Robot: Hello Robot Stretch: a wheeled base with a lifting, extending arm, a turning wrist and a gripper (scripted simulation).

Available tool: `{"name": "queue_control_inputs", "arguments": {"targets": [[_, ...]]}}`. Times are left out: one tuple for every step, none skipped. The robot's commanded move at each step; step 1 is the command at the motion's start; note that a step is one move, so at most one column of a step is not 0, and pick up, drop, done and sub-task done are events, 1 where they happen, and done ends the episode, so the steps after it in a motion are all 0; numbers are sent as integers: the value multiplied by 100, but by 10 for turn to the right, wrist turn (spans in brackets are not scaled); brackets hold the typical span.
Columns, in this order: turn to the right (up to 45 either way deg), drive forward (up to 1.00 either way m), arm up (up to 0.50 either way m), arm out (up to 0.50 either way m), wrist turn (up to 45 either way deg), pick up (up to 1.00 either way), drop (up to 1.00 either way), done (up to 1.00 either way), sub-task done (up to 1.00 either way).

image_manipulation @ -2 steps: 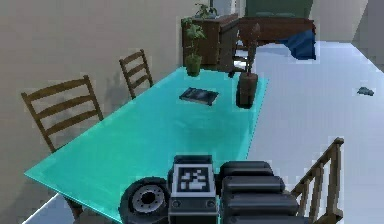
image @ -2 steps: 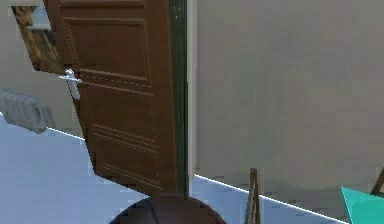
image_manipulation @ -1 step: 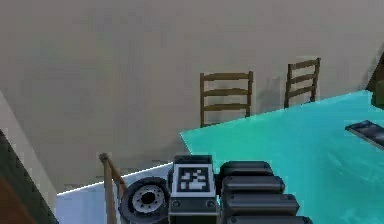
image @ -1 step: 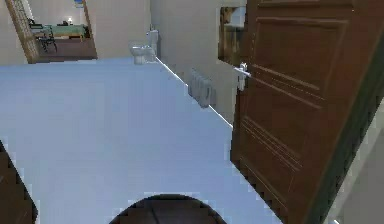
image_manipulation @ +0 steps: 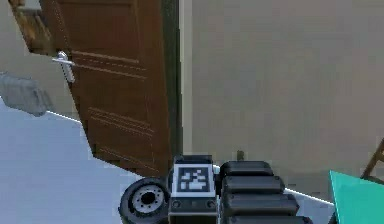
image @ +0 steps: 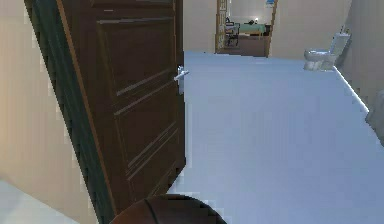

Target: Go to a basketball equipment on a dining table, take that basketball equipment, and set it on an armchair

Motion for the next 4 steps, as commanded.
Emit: {"name": "queue_control_inputs", "arguments": {"targets": [[-120,0,0,0,0,0,0,0,0],[0,10,0,0,0,0,0,0,0],[-450,0,0,0,0,0,0,0,0],[-270,0,0,0,0,0,0,0,0]]}}
